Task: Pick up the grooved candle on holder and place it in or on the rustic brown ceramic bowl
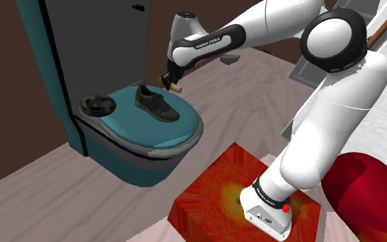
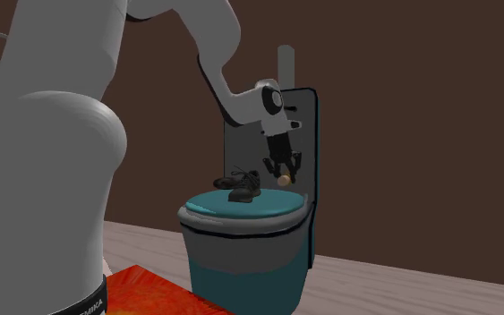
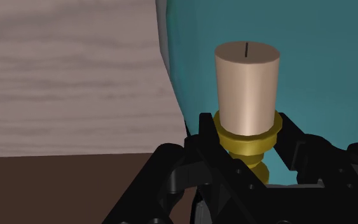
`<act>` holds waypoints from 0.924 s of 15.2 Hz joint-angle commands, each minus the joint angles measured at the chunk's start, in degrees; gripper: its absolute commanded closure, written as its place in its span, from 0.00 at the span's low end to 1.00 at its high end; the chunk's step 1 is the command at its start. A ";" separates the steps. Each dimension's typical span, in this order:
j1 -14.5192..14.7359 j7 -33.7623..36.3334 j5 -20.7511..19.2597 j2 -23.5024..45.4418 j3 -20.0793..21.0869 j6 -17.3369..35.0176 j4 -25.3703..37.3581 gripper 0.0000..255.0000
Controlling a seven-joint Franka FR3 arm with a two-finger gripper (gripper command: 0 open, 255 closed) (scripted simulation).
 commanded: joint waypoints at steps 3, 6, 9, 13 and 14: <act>0.00 -0.69 0.56 -1.22 0.15 -2.81 1.61 1.00; 0.00 -1.17 0.94 -2.18 0.23 -4.88 2.75 1.00; 0.01 -1.64 1.28 -3.04 0.30 -6.97 4.01 1.00; 0.03 -2.23 1.70 -4.04 0.38 -9.79 5.87 1.00; 0.03 -2.25 1.72 -4.08 0.39 -9.91 5.95 1.00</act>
